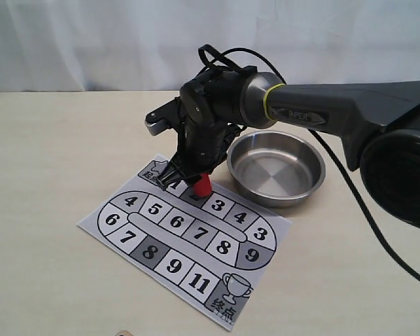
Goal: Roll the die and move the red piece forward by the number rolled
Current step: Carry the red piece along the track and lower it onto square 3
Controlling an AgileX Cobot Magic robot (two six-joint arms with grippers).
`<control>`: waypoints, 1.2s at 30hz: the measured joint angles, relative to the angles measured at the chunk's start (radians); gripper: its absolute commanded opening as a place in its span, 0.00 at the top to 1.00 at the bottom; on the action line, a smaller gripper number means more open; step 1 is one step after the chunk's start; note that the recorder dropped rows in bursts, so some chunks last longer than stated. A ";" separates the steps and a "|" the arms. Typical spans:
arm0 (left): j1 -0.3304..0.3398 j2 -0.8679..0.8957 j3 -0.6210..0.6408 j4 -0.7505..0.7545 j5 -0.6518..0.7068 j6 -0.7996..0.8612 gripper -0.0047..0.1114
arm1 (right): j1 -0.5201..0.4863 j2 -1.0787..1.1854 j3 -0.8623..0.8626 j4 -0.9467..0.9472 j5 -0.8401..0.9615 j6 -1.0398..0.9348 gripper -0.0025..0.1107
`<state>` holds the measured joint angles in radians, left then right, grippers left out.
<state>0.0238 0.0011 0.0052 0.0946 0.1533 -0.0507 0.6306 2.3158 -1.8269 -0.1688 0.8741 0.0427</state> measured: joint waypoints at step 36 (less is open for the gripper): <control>0.000 0.000 0.000 0.000 0.000 0.000 0.96 | 0.000 -0.166 0.304 0.004 -0.162 0.000 0.94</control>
<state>0.0238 0.0011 0.0052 0.0946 0.1533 -0.0507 0.6306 2.1501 -1.5225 -0.1652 0.7119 0.0427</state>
